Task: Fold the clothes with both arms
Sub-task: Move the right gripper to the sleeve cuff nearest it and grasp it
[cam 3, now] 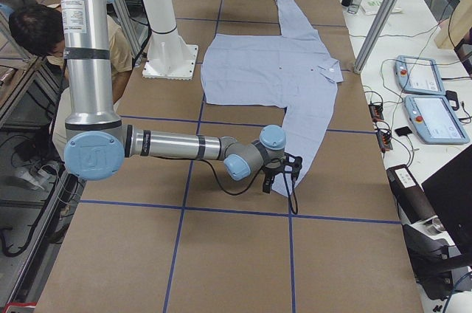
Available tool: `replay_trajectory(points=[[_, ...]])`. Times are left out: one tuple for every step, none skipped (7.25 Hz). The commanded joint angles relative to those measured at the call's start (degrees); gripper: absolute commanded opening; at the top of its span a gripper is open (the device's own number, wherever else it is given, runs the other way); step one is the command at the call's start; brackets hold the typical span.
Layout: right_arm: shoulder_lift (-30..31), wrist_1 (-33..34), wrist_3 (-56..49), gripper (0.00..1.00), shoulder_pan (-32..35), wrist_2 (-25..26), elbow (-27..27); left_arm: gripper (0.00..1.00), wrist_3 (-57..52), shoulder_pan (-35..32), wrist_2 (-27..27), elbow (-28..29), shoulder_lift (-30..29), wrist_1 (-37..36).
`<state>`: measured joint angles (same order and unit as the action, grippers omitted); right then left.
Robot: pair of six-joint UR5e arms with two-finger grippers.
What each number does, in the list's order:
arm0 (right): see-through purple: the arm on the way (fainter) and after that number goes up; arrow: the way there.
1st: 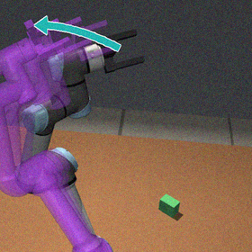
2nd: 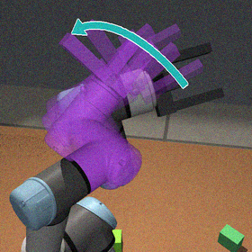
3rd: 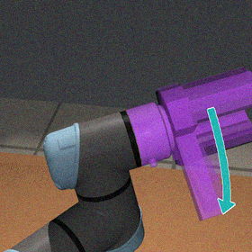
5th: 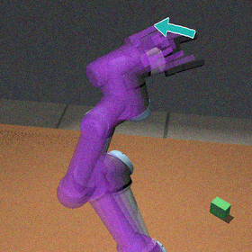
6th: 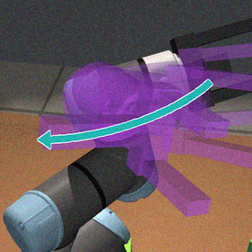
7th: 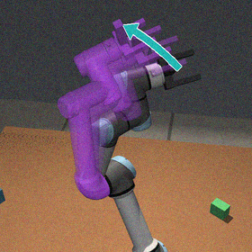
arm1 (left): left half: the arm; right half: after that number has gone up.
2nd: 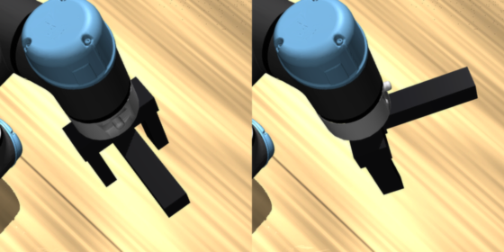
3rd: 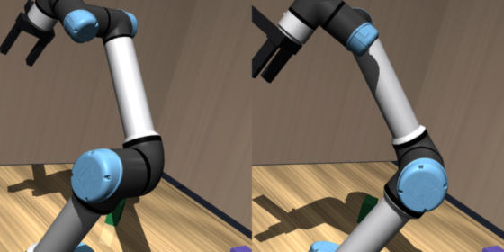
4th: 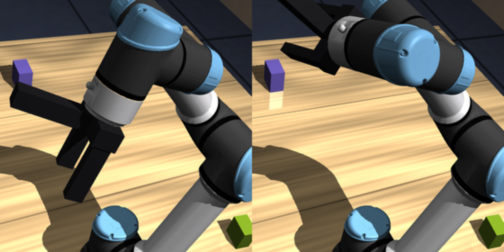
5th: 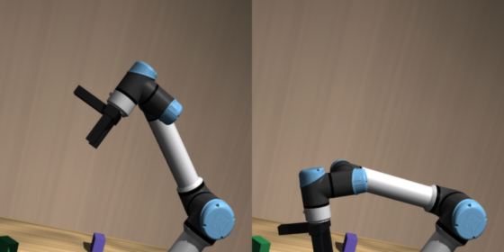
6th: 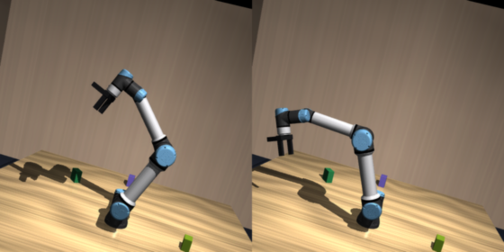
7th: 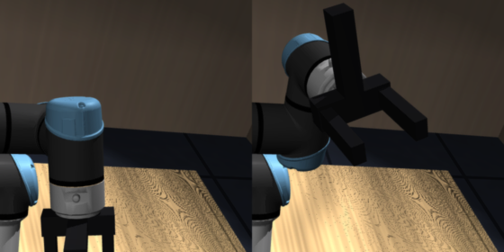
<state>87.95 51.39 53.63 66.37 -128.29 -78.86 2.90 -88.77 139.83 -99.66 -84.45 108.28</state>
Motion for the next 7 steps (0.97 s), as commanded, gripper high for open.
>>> replay_trajectory(points=[[-1.37, -1.29, 5.05, 0.96, 0.08, -1.35, 1.17, 1.0, 0.0, 0.0, 0.0, -0.19, -0.01, 0.0], [-1.47, -1.29, 5.43, 0.96, -0.01, -1.44, 2.04, 1.0, 0.0, 0.0, 0.0, -0.19, -0.01, 0.0], [-1.82, -1.29, 5.43, 0.95, 0.08, -1.44, 2.83, 1.0, 0.0, 0.0, -0.09, -0.19, -0.01, 0.0], [-1.91, -1.29, 5.26, 0.94, 0.08, -1.44, 3.8, 1.0, 0.0, 0.0, 0.0, -0.36, -0.01, 0.0], [-1.99, -1.21, 5.34, 0.9, -0.01, -1.44, 4.5, 1.0, 0.09, 0.0, 0.0, -0.36, -0.01, 0.0], [-2.52, -1.21, 5.52, 0.84, -0.01, -1.44, 4.68, 1.0, 0.09, 0.0, -0.09, -0.45, -0.1, 0.0], [-2.61, -1.21, 5.52, 0.77, 0.08, -1.44, 5.03, 1.0, 0.09, 0.0, -0.09, -0.54, -0.1, 0.0]])
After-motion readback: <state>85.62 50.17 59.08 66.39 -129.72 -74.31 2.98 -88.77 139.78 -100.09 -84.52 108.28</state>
